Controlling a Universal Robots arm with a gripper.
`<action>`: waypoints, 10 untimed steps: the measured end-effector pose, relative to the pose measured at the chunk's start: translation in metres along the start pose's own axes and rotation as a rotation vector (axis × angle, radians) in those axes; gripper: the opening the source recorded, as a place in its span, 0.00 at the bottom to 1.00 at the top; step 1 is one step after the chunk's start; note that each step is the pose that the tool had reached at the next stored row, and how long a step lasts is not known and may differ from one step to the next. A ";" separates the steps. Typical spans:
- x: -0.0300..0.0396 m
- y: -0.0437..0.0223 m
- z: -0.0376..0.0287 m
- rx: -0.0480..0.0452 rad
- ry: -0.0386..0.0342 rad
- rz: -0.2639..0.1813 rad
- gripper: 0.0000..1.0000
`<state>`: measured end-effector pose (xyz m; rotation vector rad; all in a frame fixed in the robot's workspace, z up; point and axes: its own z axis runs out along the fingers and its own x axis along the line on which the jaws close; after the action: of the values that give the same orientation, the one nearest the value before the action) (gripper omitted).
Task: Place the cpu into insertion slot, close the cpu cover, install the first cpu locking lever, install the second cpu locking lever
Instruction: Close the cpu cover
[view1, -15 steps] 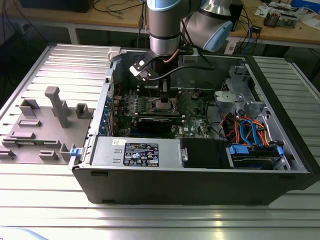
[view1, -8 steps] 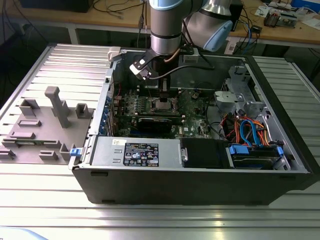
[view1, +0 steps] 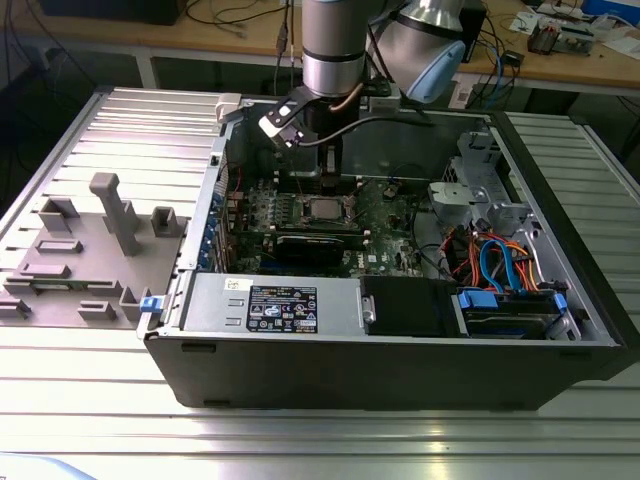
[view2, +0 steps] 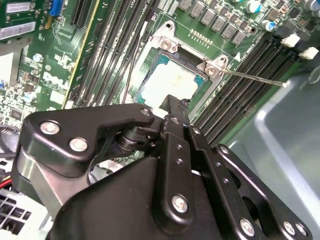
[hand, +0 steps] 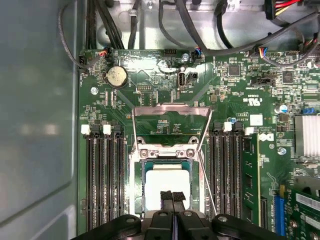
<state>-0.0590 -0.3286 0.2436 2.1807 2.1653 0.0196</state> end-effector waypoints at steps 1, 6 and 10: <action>-0.0001 0.0002 -0.0035 0.0000 0.0000 0.000 0.11; -0.0007 0.0010 -0.0173 0.0000 -0.0001 0.000 0.11; -0.0009 0.0014 -0.0236 0.0002 -0.0001 0.001 0.11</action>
<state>-0.0589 -0.3286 0.2673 2.1814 2.1647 0.0193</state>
